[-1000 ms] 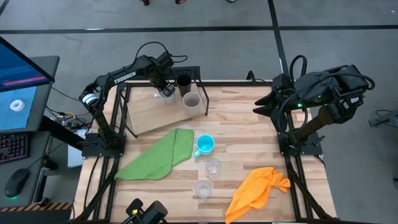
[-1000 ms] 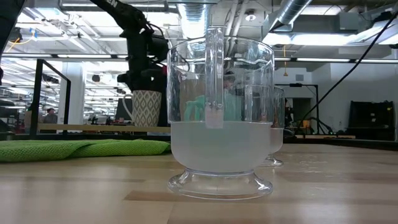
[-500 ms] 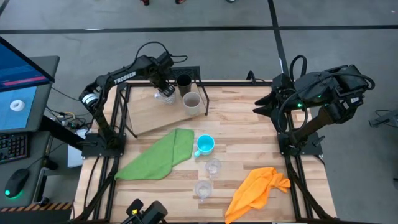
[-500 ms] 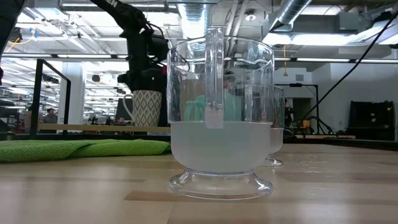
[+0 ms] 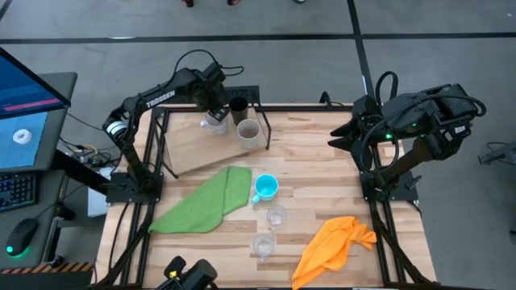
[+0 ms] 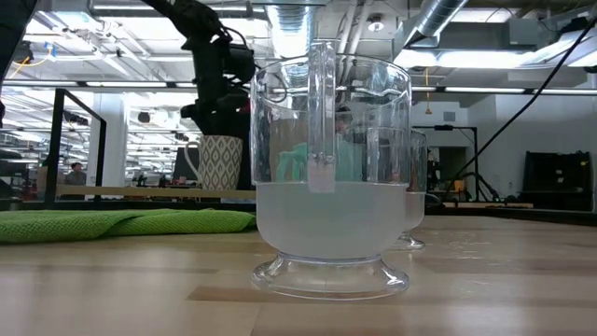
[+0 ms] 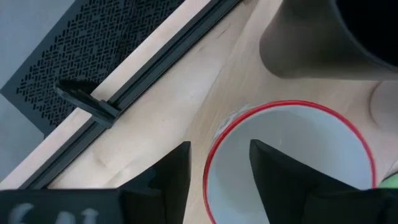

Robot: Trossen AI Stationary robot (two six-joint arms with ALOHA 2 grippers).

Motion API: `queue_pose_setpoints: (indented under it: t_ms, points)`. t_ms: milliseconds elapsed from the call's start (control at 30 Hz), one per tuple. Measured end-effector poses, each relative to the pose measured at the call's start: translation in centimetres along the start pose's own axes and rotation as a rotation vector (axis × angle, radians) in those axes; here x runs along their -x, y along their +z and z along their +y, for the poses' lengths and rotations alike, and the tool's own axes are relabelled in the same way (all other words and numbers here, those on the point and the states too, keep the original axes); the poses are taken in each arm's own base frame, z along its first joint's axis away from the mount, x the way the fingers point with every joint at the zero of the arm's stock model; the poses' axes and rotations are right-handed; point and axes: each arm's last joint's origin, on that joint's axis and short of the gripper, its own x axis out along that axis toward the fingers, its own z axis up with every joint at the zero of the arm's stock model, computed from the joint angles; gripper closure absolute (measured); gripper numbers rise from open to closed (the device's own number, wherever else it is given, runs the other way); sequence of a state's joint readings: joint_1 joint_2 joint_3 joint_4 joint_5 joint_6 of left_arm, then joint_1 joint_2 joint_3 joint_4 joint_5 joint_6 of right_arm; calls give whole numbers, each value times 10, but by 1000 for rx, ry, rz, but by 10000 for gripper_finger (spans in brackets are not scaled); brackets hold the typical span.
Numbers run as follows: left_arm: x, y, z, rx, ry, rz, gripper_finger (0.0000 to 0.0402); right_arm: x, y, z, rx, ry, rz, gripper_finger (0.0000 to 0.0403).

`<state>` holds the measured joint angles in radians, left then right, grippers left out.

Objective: Stack small to large cups/mugs on shelf
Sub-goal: Put the light blue mug on the shelf

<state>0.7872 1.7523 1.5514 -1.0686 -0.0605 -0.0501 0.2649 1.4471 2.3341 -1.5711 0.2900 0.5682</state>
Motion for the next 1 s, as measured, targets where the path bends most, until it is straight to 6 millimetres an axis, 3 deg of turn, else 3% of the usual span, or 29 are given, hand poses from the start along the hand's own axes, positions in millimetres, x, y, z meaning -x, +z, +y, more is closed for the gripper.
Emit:
queue_pose_setpoints:
  t_ms: [533,1000]
  points:
    - [32,5,1,0,0,11,225,0,0,0,0,-2,-1,227]
    - [100,13,-15,-3,-30,-85,225,-1,1,-2,8,-9,-3,227]
